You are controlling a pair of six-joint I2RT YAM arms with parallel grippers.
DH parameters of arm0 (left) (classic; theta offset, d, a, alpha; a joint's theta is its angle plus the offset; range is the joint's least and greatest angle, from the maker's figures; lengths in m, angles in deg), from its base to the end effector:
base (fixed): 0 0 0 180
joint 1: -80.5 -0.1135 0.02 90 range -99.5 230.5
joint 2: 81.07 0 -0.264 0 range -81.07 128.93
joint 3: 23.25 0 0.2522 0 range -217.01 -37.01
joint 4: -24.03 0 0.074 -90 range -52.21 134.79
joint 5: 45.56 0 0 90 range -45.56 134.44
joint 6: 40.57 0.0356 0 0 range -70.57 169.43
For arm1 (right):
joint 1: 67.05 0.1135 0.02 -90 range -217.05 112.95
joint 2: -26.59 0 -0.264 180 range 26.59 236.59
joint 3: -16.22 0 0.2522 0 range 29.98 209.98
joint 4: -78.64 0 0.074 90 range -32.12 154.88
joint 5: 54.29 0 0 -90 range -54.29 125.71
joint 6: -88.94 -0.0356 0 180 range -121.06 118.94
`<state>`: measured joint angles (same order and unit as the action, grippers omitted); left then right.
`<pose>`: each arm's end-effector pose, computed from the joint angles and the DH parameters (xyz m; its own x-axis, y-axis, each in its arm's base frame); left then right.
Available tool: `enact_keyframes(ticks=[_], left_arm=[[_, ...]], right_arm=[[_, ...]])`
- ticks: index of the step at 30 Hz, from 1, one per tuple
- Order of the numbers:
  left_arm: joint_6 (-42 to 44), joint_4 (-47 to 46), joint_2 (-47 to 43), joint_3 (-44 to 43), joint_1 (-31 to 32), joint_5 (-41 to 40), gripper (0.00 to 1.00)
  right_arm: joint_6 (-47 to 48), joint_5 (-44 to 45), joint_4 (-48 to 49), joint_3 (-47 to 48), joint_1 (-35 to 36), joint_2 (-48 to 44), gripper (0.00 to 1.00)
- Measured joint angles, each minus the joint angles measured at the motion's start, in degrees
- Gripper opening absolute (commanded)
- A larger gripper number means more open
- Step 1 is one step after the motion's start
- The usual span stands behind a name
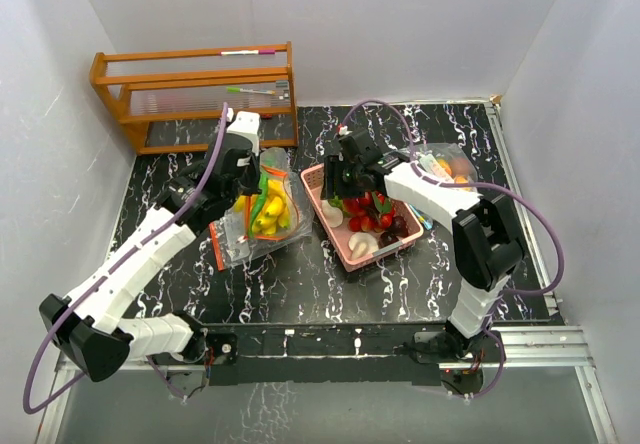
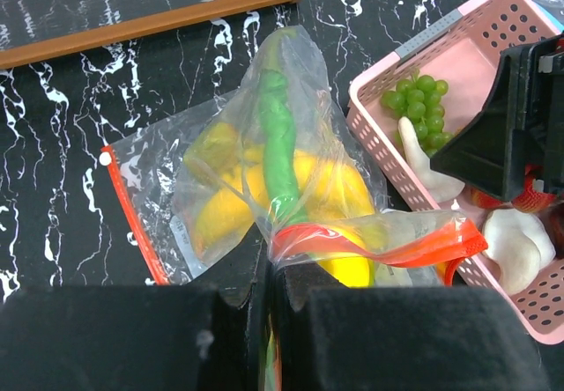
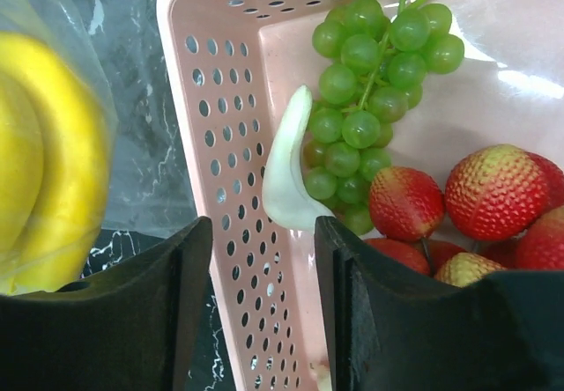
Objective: Place the food in the zip-top bag and seal the zipper
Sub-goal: Pick up the fake vegetable from the bin.
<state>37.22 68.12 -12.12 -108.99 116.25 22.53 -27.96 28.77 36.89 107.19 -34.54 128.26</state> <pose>0.2202 -0.1421 0.3836 -0.4215 0.0617 -0.9047 0.1880 0.9819 -0.0207 0.3248 0.2121 0.2385 -0.8657 -0.0192 -0.5002 -0.2287 0.9040 0.3612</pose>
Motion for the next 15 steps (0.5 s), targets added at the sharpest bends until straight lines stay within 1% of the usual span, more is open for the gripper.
enact_keyframes(ticks=[7,15], left_arm=[[0.02,-0.28,-1.27,0.57,-0.04,-0.15,0.00],[0.04,-0.22,-2.32,1.86,-0.04,-0.15,0.00]], right_arm=[[-1.31,-0.96,1.27,0.07,1.16,3.26,0.51],[-1.90,0.37,1.25,1.27,1.62,7.21,0.49]])
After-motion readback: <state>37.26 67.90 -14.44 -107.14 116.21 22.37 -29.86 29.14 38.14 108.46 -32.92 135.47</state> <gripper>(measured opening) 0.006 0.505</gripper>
